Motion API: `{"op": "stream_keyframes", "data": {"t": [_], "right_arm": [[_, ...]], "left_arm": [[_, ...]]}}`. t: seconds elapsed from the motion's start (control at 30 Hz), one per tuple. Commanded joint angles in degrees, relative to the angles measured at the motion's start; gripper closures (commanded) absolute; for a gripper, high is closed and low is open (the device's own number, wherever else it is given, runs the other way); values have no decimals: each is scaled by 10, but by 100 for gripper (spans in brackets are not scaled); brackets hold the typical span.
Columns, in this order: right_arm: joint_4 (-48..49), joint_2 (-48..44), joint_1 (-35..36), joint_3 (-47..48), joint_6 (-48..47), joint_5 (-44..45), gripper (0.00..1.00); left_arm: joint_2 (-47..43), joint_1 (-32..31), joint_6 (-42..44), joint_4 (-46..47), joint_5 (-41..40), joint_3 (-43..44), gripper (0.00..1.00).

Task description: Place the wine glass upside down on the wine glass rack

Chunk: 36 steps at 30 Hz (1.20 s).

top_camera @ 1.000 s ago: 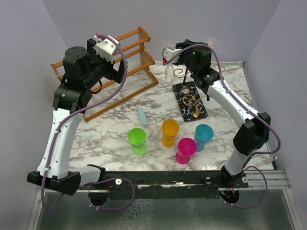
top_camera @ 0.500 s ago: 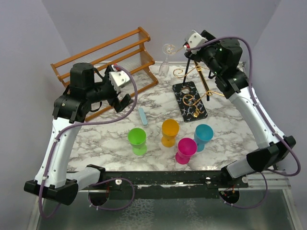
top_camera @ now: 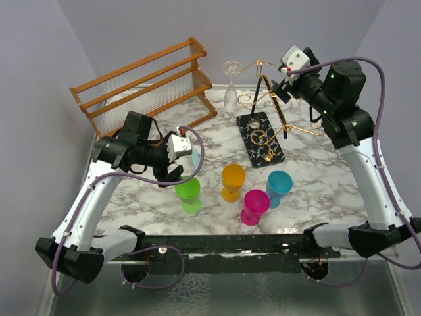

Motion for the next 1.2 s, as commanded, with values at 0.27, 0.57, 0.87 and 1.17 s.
{"op": "stream_keyframes", "data": {"t": [0.27,0.57,0.87,1.17], "right_arm": [[-50,-38,-43,-42,20,-93,26],[-51,-40,-53,-55,20,-107,25],[-48,-32,-59,-59,24,-111,25],[-55,-29,-77,-66,20,-142,23]], "left_arm": [[53,-79,-18,51,-102,-53,31],[80,-118,-22,71,-123,-73,50],[93,-135,-9,74,-133,-89,81],[98,-136,29,17,-137,-13,100]]}}
